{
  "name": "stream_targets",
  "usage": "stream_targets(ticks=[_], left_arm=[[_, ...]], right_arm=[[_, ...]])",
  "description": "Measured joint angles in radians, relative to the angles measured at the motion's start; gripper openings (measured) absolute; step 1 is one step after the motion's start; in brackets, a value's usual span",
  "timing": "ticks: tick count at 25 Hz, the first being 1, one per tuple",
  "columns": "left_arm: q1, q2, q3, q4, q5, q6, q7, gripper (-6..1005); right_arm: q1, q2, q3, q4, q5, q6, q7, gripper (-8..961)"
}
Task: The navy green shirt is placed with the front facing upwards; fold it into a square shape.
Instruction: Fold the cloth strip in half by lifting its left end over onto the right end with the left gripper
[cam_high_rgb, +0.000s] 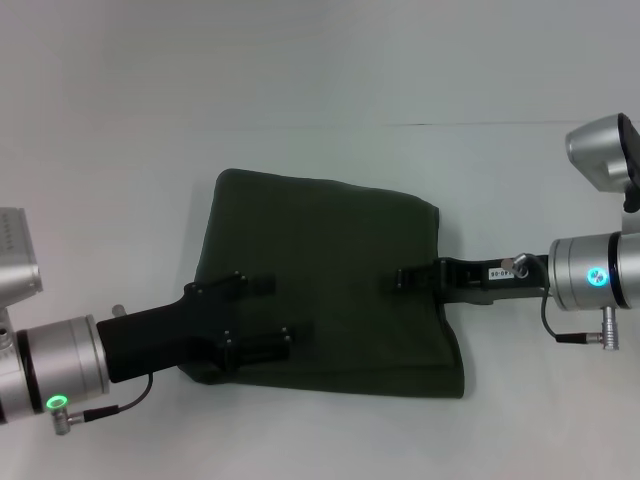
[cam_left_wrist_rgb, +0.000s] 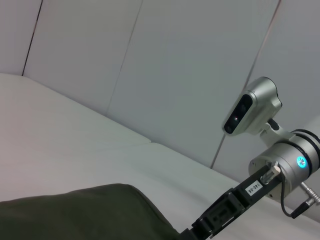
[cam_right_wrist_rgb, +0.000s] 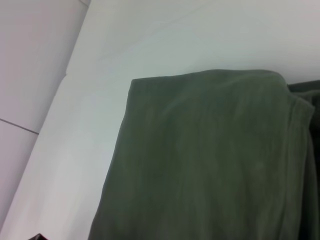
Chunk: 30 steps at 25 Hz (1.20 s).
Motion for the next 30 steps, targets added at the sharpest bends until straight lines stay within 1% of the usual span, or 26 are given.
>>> stream_targets(ticks=[10,14,20,23,26,30], left_arm=[[0.003,-0.001,-0.001,0.001,0.000,0.007,0.000,917],[0.005,-0.001,-0.005,0.002,0.000,0.008,0.000,919],[-0.001,0.007,-0.035,0.004,0.003,0.008,0.002,919],[-0.002,0.009,-0.046,0.004,0.006,0.008,0.006,919],[0.001,0.009,-0.053,0.004,0.007,0.008,0.007,918],[0.002,0.009,-0.055,0.004,0.001,0.008,0.007,918]], right_arm=[[-0.004,0.007,0.009,-0.003,0.007,0.003,-0.046,567],[0.002,0.010,0.011,-0.004,0.017,0.003,-0.069,393],[0.005,0.009,0.010,-0.040,0.048,-0.008,-0.084,117],[0.013,0.007,0.012,-0.058,0.064,-0.015,-0.084,82],[0.019,0.004,0.008,-0.079,0.084,-0.032,-0.084,81],[0.028,0.004,0.006,-0.114,0.086,-0.059,-0.079,81]])
